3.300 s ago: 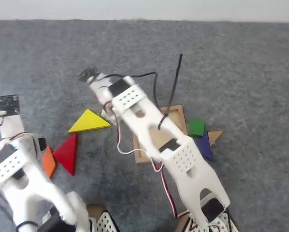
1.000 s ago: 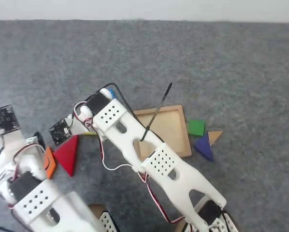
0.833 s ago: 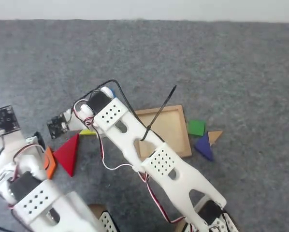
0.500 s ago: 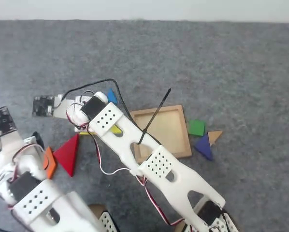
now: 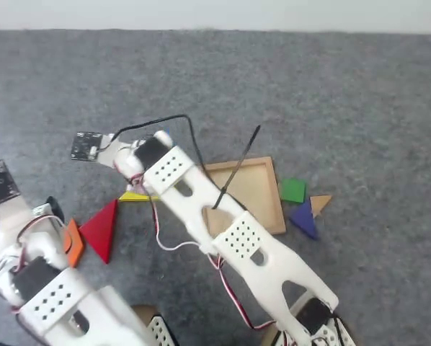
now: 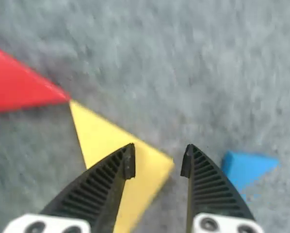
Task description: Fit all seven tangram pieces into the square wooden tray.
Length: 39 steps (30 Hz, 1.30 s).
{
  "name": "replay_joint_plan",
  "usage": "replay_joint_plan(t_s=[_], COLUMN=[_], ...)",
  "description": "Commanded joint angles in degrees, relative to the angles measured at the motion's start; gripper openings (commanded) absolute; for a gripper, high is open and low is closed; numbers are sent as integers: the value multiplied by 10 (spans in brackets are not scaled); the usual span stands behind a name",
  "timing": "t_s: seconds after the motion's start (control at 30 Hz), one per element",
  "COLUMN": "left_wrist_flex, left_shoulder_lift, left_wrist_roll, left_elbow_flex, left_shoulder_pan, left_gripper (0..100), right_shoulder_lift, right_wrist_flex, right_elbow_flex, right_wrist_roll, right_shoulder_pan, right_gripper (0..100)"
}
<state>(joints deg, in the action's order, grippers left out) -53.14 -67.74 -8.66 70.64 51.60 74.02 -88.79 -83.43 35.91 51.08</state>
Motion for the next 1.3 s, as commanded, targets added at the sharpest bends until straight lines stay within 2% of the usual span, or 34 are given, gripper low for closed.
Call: replay_joint_plan(t_s=[0.0,0.13,0.33,0.5,0.6,0.83,1.0,1.27], left_wrist_flex=[18,18,18,16,16,16,16,16], left_shoulder_lift=[-1,-1,-1,-1,-1,-1,-1,-1], left_wrist_roll=[5,5,5,5,5,5,5,5], left_elbow_flex=[-15,-15,-15,-15,-15,-14,-14,-14], left_shoulder_pan=[-1,-1,-1,-2,-1,-2,-2,-2], left_gripper=[273,273,273,273,273,273,273,273], right_shoulder_lift=[-1,-15,-56,-62,-63,-63,-62,-61], right_wrist_flex=[-44,-48,-68,-75,-51,-37,-38,-38], right_elbow_flex=[-11,-32,-85,-18,33,60,62,64], right_wrist_roll=[86,98,99,100,116,120,118,120], right_shoulder_pan=[-33,-42,-16,43,54,5,-26,-15], right_gripper=[165,165,179,300,307,313,390,399])
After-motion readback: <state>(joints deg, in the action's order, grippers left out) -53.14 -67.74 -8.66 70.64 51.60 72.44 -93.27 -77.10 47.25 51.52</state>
